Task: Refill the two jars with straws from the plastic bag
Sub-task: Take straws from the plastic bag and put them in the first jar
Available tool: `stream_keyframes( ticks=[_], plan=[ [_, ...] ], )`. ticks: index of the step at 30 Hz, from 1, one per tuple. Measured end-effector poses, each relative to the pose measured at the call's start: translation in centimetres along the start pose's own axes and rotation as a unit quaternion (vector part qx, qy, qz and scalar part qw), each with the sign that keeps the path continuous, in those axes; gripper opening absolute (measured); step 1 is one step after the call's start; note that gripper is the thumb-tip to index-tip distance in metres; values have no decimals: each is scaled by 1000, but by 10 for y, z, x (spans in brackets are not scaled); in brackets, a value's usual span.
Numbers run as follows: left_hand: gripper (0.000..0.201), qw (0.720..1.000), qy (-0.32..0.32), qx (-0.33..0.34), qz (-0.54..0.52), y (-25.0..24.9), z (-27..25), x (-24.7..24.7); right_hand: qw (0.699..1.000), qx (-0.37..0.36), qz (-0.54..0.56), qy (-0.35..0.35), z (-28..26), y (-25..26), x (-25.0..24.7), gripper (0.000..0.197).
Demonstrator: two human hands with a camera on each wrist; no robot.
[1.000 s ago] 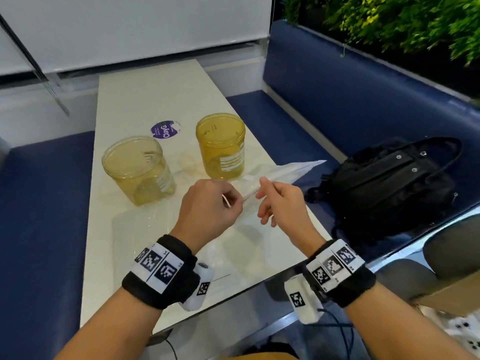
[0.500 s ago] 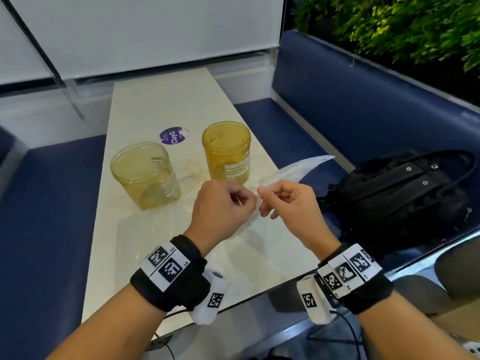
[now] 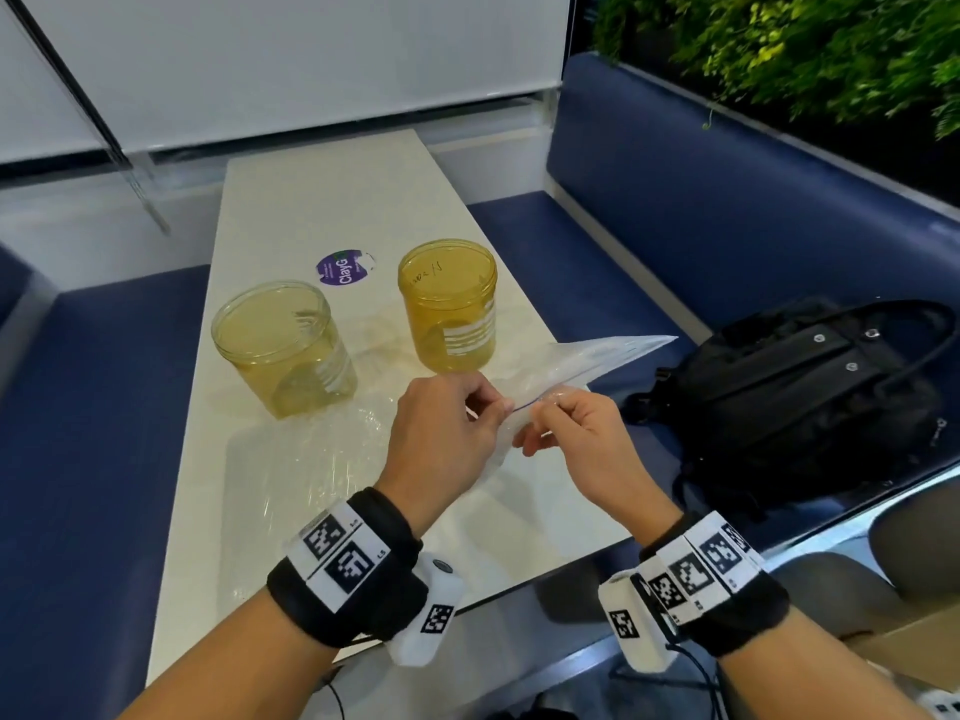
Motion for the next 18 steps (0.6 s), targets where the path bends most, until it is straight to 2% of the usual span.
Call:
stream_keyframes(
  ticks=[3, 6, 8, 11, 15, 18],
  plan=[
    [7, 999, 31, 16, 29, -7, -3, 6, 999, 35, -23, 10, 4, 2, -1, 27],
    [17, 995, 80, 54, 40, -11, 1, 7, 996, 34, -84, 20, 6, 7, 4, 27],
    [12, 992, 89, 68, 49, -14, 5, 3, 993, 30, -106, 30, 5, 11, 7, 28],
    [12, 995, 58, 66, 53, -9, 9, -1, 992, 36, -113, 41, 3, 12, 4, 30],
    [13, 997, -43, 28, 66, 2, 22, -21, 984, 83, -156, 22, -10, 2, 0, 36],
    [10, 989, -38, 62, 125, -5, 23, -35, 973, 114, -202, -3, -20, 0, -4, 38]
  ],
)
Point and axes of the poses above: each hand's wrist, its own z-axis towards the middle knuckle, its own x-axis out of the palm, y = z × x, the point moved 3 cm from there along z, towards the middle knuckle, and after that the axes turned 10 degrees about y, right-handed, at the moved point
